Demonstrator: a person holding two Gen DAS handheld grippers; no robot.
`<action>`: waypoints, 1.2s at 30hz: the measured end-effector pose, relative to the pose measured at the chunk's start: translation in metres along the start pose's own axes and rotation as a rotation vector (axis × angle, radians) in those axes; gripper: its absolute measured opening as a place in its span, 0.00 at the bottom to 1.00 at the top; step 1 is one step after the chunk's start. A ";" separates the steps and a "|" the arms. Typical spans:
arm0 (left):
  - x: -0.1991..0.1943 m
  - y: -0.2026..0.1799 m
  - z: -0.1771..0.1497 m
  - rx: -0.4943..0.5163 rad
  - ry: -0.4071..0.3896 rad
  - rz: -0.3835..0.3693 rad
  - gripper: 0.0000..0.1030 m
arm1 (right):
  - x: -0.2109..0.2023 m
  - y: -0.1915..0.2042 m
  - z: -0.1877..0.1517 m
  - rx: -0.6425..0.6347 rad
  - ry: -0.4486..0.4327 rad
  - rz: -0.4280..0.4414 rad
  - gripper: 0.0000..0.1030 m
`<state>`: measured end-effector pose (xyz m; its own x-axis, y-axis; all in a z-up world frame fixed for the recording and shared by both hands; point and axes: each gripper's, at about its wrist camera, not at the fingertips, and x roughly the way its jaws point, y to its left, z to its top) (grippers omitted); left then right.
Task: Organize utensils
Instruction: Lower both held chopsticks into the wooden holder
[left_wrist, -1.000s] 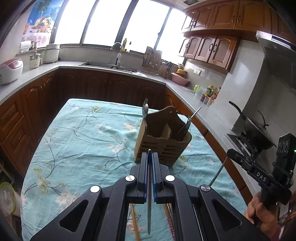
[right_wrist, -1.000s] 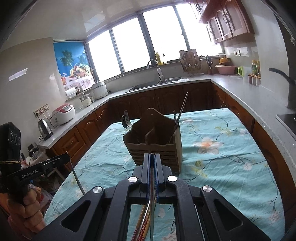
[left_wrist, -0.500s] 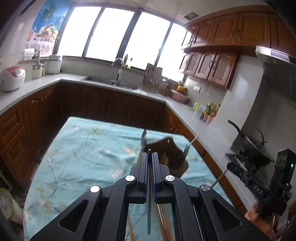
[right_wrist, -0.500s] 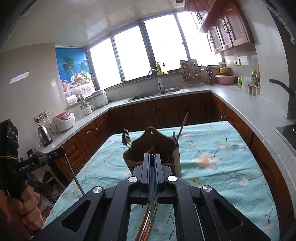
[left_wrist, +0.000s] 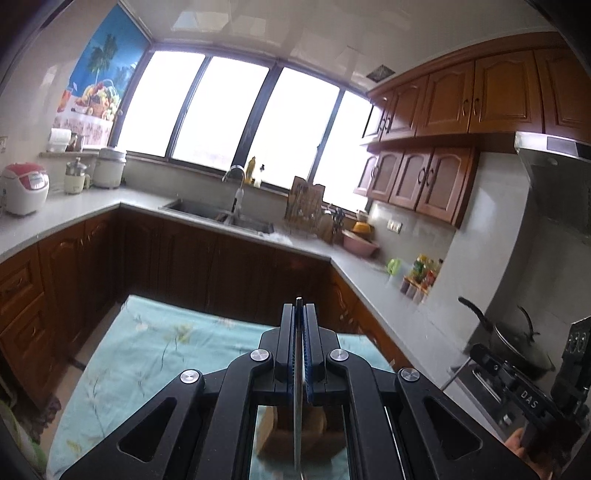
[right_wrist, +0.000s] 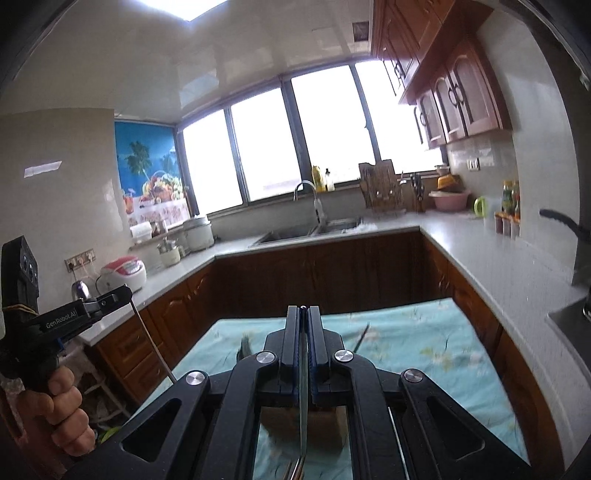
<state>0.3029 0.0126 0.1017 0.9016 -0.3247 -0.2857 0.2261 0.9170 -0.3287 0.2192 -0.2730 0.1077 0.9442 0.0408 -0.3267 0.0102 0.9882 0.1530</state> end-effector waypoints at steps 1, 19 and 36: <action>0.006 0.000 -0.001 0.002 -0.009 0.007 0.02 | 0.004 -0.001 0.005 -0.002 -0.009 -0.004 0.03; 0.106 0.009 -0.055 -0.049 -0.040 0.052 0.02 | 0.066 -0.021 0.005 0.012 -0.008 -0.036 0.04; 0.133 0.029 -0.074 -0.051 0.069 0.062 0.03 | 0.091 -0.037 -0.048 0.073 0.094 -0.054 0.04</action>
<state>0.4019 -0.0211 -0.0126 0.8855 -0.2845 -0.3673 0.1501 0.9233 -0.3535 0.2887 -0.2986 0.0281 0.9065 0.0048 -0.4222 0.0874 0.9762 0.1987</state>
